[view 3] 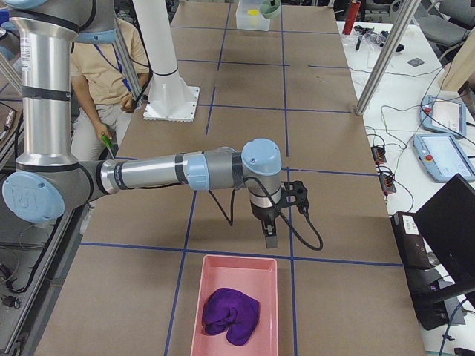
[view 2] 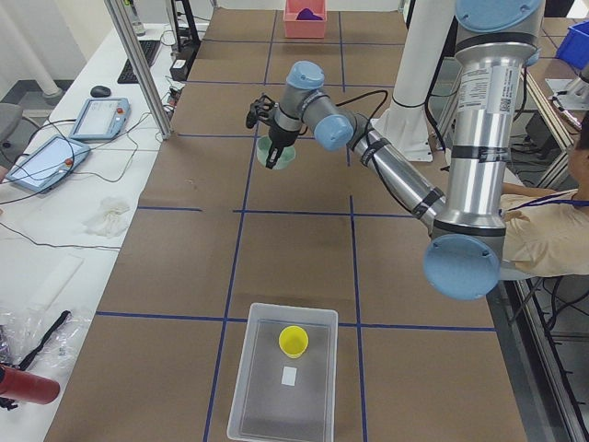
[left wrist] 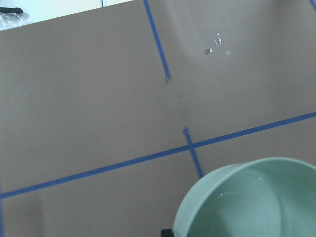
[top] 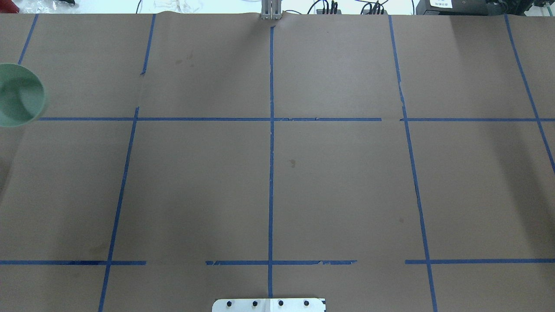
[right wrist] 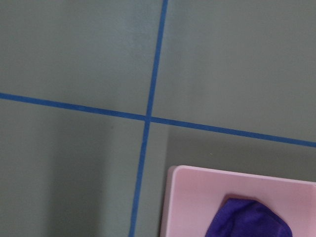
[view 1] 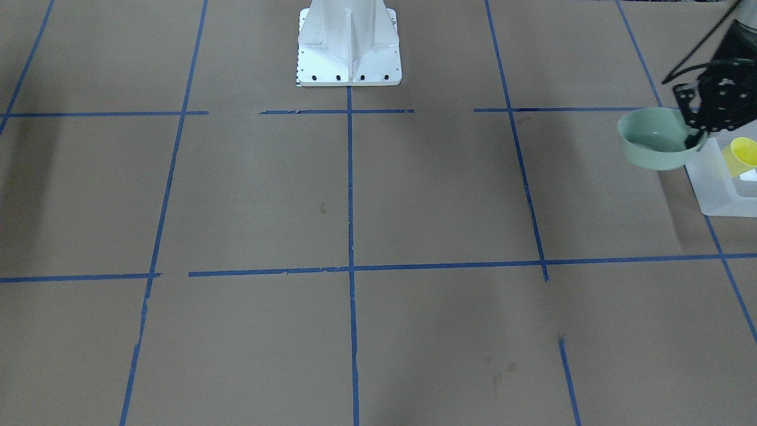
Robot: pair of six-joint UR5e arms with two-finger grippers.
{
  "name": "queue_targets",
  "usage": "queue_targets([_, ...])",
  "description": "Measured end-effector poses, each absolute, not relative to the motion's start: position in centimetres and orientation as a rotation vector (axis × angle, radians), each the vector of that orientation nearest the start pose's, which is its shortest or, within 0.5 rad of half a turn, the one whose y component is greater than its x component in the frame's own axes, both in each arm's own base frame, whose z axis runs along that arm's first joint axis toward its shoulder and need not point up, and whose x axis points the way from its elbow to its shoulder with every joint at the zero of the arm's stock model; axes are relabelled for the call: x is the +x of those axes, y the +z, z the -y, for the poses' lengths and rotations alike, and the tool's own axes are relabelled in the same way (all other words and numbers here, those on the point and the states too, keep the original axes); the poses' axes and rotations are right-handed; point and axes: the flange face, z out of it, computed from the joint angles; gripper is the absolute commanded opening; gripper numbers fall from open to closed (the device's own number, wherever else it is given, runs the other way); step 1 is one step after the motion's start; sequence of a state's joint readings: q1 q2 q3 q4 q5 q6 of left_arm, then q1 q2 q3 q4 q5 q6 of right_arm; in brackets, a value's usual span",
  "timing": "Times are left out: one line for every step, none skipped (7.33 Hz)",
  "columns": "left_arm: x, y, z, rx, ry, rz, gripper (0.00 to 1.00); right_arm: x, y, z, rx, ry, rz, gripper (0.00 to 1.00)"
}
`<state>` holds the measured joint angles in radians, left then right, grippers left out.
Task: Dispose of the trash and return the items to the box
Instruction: 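Lift the green bowl and carry it into the clear bin with the left gripper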
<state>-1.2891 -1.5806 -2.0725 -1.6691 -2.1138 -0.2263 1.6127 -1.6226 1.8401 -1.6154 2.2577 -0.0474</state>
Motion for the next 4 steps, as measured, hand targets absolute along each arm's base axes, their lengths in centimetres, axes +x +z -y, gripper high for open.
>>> queue_targets([0.1, 47.2, 50.6, 0.414, 0.287, -0.620, 0.00, 8.0, 54.4, 47.8, 0.206, -0.057, 0.703, 1.00])
queue_targets([-4.4, 53.3, 52.1, 0.379, 0.330, -0.600, 0.00, 7.5, 53.6, 48.1, 0.211, -0.056, 0.722, 1.00])
queue_targets([-8.7, 59.6, 52.3, 0.340, 0.352, -0.589, 0.00, 7.0, 53.0, 48.4, 0.212, -0.052, 0.739, 1.00])
queue_targets([-11.7, 65.6, 51.4, 0.296, 0.358, -0.588, 0.00, 6.3, 52.1, 48.7, 0.209, -0.041, 0.754, 1.00])
